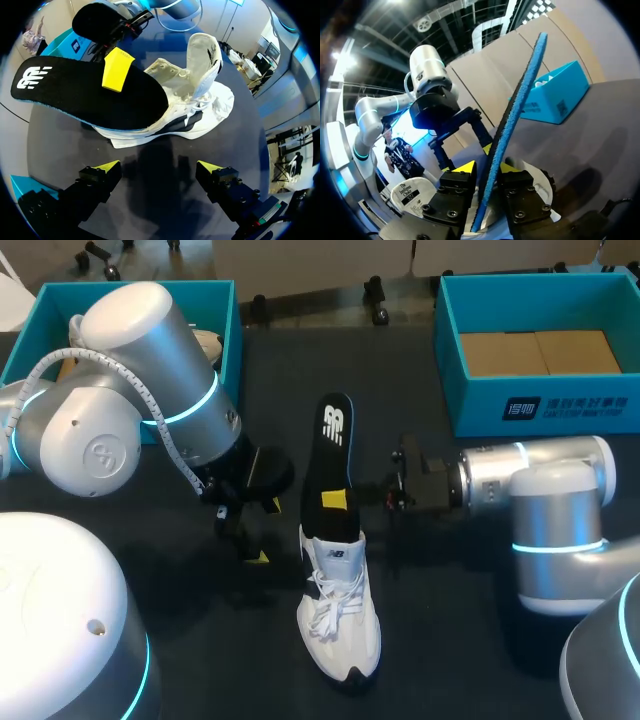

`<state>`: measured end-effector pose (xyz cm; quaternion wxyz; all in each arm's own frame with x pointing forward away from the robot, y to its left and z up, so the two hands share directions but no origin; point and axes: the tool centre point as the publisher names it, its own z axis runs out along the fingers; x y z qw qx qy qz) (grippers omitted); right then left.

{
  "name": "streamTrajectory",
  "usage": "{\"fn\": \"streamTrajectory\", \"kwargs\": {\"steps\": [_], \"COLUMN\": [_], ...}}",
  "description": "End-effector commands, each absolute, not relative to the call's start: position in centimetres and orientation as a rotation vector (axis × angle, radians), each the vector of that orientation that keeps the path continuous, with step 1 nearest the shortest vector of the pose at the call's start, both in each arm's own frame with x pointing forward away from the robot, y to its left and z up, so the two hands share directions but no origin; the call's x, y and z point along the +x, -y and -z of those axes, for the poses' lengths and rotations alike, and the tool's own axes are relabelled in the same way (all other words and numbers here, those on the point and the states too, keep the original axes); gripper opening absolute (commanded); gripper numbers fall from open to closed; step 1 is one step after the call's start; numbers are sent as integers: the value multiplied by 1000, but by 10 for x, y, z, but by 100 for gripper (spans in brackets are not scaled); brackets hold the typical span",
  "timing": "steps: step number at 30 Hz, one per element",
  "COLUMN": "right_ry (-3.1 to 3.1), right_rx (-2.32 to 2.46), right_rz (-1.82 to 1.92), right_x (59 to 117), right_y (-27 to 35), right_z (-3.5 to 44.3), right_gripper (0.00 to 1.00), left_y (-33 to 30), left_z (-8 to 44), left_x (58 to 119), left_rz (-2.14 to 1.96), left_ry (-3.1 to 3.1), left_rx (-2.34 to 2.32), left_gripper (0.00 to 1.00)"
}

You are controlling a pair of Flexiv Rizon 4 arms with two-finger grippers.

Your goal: Take the shoe out of the shoebox, open the shoe tongue, remove and reinsert the insole, then place the shoe into the shoebox

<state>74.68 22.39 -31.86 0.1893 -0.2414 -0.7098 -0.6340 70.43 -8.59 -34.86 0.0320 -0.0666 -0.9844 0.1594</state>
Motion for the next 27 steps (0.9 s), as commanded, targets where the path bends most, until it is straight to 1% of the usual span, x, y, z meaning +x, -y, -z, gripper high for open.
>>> {"fn": "streamTrajectory", "kwargs": {"steps": [1,10,17,19,20,21,27], "right_ry": [1980,1961,1950,1947,1947,1945,1930], "right_rx": [-686,-705,-726,-729,-730,-729,-727], "right_rz": [1814,1845,1855,1857,1858,1858,1852], "right_x": [747,753,755,755,755,755,753], "right_y": [-226,-229,-230,-230,-230,-230,-229], "right_z": [321,318,314,314,314,314,318], "right_gripper": [24,24,21,17,5,0,0], "left_y": [85,85,85,85,85,85,85], "left_z": [348,348,348,348,348,348,348], "left_x": [703,703,703,703,703,703,703], "left_rz": [-491,-491,-491,-491,-491,-491,-491], "left_ry": [3034,3034,3034,3034,3034,3034,3034], "left_rx": [-205,-205,-205,-205,-205,-205,-205], "left_gripper": [100,100,100,100,100,100,100]}}
